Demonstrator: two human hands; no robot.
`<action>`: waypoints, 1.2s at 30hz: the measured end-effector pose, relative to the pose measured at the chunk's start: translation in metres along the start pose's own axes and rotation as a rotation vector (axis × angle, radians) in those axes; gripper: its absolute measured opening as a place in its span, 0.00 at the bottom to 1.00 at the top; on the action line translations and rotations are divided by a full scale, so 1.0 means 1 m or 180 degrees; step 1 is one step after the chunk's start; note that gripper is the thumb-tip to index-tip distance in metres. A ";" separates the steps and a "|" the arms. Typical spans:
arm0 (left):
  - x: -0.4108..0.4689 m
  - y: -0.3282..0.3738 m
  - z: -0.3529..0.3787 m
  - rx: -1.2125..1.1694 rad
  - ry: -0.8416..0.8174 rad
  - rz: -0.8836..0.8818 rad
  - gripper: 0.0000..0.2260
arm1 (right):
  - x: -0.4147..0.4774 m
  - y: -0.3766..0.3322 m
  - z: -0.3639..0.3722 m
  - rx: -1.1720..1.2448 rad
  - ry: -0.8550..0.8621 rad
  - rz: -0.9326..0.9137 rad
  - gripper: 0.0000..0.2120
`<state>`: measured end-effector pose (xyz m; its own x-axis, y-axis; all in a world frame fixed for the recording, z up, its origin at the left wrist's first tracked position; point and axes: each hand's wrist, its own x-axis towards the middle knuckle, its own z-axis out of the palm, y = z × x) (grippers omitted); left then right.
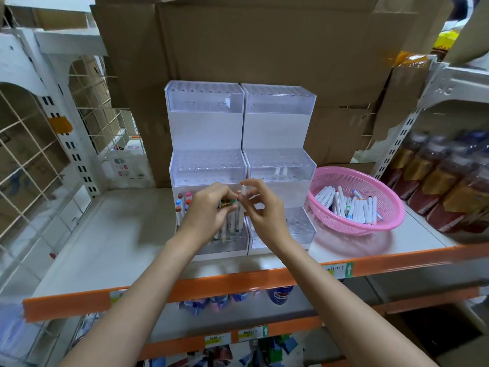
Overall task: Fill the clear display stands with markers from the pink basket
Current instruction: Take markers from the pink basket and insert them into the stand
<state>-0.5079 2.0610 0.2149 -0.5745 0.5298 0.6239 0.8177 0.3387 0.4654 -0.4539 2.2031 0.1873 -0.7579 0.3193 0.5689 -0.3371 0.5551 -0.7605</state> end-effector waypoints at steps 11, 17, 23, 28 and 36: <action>-0.012 -0.006 0.007 0.0746 -0.0079 0.0351 0.11 | -0.005 -0.002 -0.003 0.0054 -0.0098 0.0028 0.09; -0.022 -0.008 0.003 0.0991 0.0069 0.0475 0.11 | -0.008 -0.004 -0.004 0.0058 -0.0069 0.0030 0.11; -0.029 -0.014 0.000 0.1064 0.0100 0.0621 0.13 | -0.006 -0.007 -0.006 -0.0015 -0.0081 -0.0012 0.09; -0.028 -0.012 -0.003 0.0972 -0.0006 0.0510 0.13 | -0.008 -0.009 -0.004 -0.0059 -0.0157 0.0011 0.09; -0.032 -0.012 -0.008 0.0913 0.0025 0.0360 0.14 | -0.015 -0.005 0.000 -0.0244 -0.0321 0.0171 0.08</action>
<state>-0.4995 2.0342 0.1943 -0.4785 0.5711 0.6670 0.8526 0.4840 0.1972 -0.4413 2.1956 0.1826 -0.8273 0.2733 0.4908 -0.2537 0.5976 -0.7606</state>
